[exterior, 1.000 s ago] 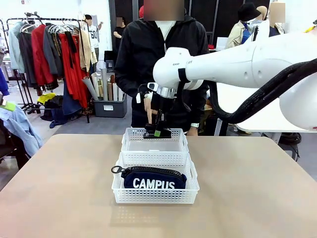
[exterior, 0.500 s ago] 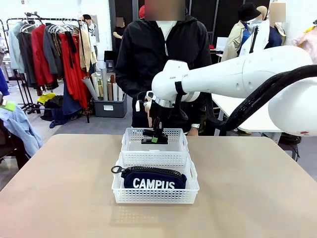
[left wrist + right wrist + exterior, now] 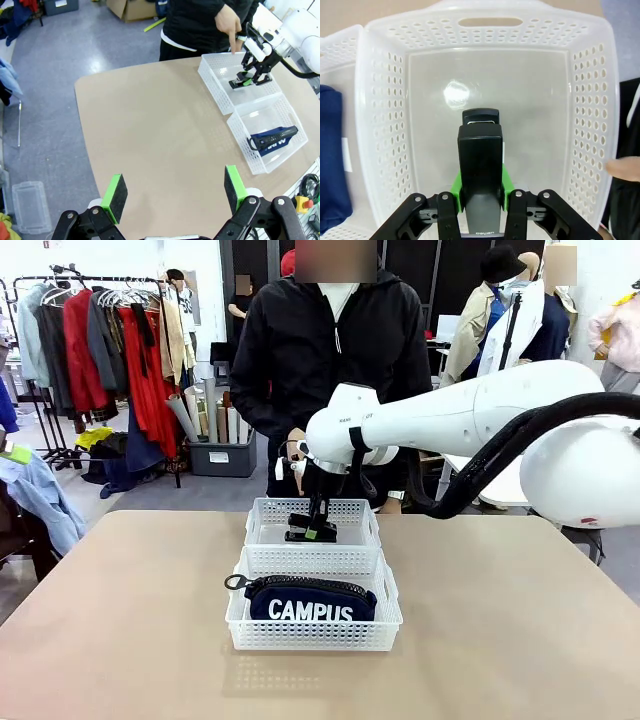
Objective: Distribute items into two baskets.
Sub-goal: Place the picked Stapler into the Organizing basket as instructed by the person.
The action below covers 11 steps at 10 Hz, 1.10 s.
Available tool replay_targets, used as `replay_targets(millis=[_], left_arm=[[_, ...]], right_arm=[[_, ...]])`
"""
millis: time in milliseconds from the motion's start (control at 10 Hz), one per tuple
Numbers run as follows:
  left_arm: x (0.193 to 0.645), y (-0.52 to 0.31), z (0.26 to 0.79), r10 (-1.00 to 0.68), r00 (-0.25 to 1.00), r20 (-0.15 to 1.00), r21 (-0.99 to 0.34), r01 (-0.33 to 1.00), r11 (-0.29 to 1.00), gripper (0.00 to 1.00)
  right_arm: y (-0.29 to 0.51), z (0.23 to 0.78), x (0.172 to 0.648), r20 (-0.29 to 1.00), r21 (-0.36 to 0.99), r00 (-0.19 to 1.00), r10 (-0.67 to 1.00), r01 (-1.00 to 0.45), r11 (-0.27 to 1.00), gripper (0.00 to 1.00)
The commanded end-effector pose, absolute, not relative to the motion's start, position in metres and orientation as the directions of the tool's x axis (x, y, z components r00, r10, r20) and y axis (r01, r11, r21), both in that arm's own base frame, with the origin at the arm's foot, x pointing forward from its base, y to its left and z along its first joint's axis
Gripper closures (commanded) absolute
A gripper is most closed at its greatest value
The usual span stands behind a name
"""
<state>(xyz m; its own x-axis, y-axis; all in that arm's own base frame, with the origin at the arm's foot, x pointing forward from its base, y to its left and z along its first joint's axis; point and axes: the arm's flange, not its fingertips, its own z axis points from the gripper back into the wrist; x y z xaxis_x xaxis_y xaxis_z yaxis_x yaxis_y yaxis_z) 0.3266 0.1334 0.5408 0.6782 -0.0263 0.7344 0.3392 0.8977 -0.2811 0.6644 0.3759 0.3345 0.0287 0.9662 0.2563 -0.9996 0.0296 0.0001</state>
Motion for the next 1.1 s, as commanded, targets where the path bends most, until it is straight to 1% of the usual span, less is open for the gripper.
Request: replay_targets(millis=[0, 200, 400, 500, 700, 900, 1000], left_arm=[[0.326, 0.132, 0.541, -0.018, 0.678, 0.735, -0.291, 0.34, 0.894, 0.0], [0.326, 0.132, 0.541, -0.018, 0.678, 0.735, -0.291, 0.34, 0.894, 0.0], [0.326, 0.132, 0.541, -0.018, 0.678, 0.735, -0.291, 0.34, 0.894, 0.0], [0.326, 0.132, 0.541, -0.018, 0.678, 0.735, -0.291, 0.34, 0.894, 0.0], [0.326, 0.132, 0.541, -0.018, 0.678, 0.735, -0.291, 0.34, 0.894, 0.0], [0.326, 0.132, 0.541, -0.018, 0.678, 0.735, -0.291, 0.34, 0.894, 0.0], [0.326, 0.132, 0.541, -0.018, 0.678, 0.735, -0.291, 0.34, 0.894, 0.0]], right_arm=[[0.38, 0.33, 0.678, 0.237, -0.034, 0.003, 0.972, -0.999, 0.011, 1.0], [0.383, 0.315, 0.677, 0.221, -0.013, -0.002, 0.975, -1.0, 0.001, 1.0], [0.385, 0.311, 0.675, 0.21, -0.01, -0.016, 0.978, -1.0, -0.014, 1.0], [0.385, 0.311, 0.675, 0.21, -0.009, -0.021, 0.978, -1.0, -0.019, 0.84], [0.383, 0.314, 0.674, 0.212, -0.004, -0.025, 0.977, -1.0, -0.025, 0.45], [0.381, 0.329, 0.67, 0.213, -0.021, -0.043, 0.976, -0.999, -0.039, 0.06], [0.379, 0.346, 0.664, 0.21, -0.033, -0.053, 0.976, -0.998, -0.047, 0.0]])
